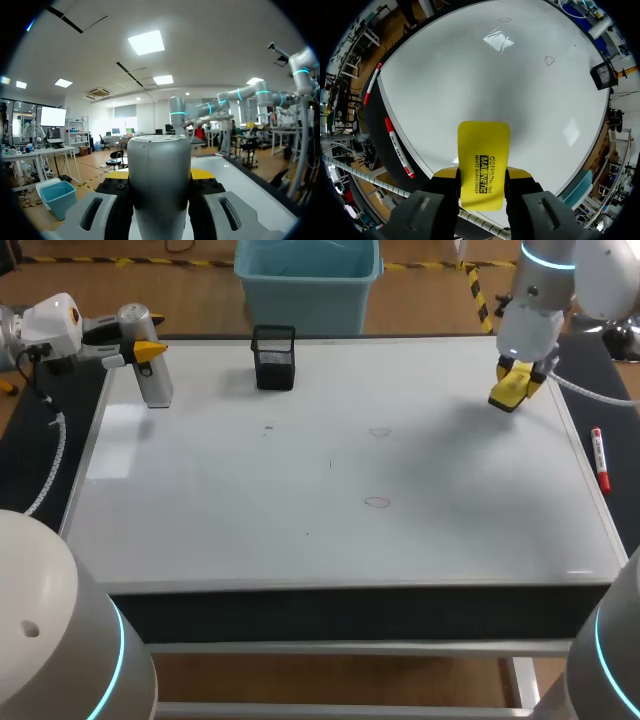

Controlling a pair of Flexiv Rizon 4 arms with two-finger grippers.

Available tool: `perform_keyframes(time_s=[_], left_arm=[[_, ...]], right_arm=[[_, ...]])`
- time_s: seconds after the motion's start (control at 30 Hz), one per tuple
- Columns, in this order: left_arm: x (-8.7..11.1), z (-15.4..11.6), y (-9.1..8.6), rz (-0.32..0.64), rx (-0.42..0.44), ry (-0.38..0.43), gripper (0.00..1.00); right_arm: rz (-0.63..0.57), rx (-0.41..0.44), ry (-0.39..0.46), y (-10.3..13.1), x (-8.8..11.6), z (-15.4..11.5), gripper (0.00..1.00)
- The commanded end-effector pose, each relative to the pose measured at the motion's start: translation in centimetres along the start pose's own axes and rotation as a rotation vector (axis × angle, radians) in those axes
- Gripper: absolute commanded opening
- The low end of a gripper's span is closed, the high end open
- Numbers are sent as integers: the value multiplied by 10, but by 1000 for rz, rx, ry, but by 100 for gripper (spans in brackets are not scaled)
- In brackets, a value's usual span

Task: Pick up the inspection probe, press it on each red-marked spot on the whiteboard one by one, put down the probe, pick up the eraser, and wipe off all the red marks.

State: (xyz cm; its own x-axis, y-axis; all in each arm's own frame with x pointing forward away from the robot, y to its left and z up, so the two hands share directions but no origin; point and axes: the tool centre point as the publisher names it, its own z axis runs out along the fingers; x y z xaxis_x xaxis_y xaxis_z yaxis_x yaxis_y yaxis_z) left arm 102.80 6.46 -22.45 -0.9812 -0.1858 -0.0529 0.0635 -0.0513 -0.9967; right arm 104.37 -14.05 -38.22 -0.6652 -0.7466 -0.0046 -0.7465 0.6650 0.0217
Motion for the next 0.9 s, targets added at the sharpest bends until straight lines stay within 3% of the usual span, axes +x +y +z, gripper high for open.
perform_keyframes(time_s=[0.03,0.53,0.67,0.9], left_arm=[[-1,0,0,0,2,2,0],[-1,0,0,0,2,2,0],[24,31,-8,50,-26,77,0],[63,85,-24,106,23,170,0]], right_arm=[[-2,0,1,-1,1,-1,0],[-2,0,1,-1,1,-1,0],[-2,0,1,-1,1,-1,0],[-2,0,1,-1,1,-1,0]])
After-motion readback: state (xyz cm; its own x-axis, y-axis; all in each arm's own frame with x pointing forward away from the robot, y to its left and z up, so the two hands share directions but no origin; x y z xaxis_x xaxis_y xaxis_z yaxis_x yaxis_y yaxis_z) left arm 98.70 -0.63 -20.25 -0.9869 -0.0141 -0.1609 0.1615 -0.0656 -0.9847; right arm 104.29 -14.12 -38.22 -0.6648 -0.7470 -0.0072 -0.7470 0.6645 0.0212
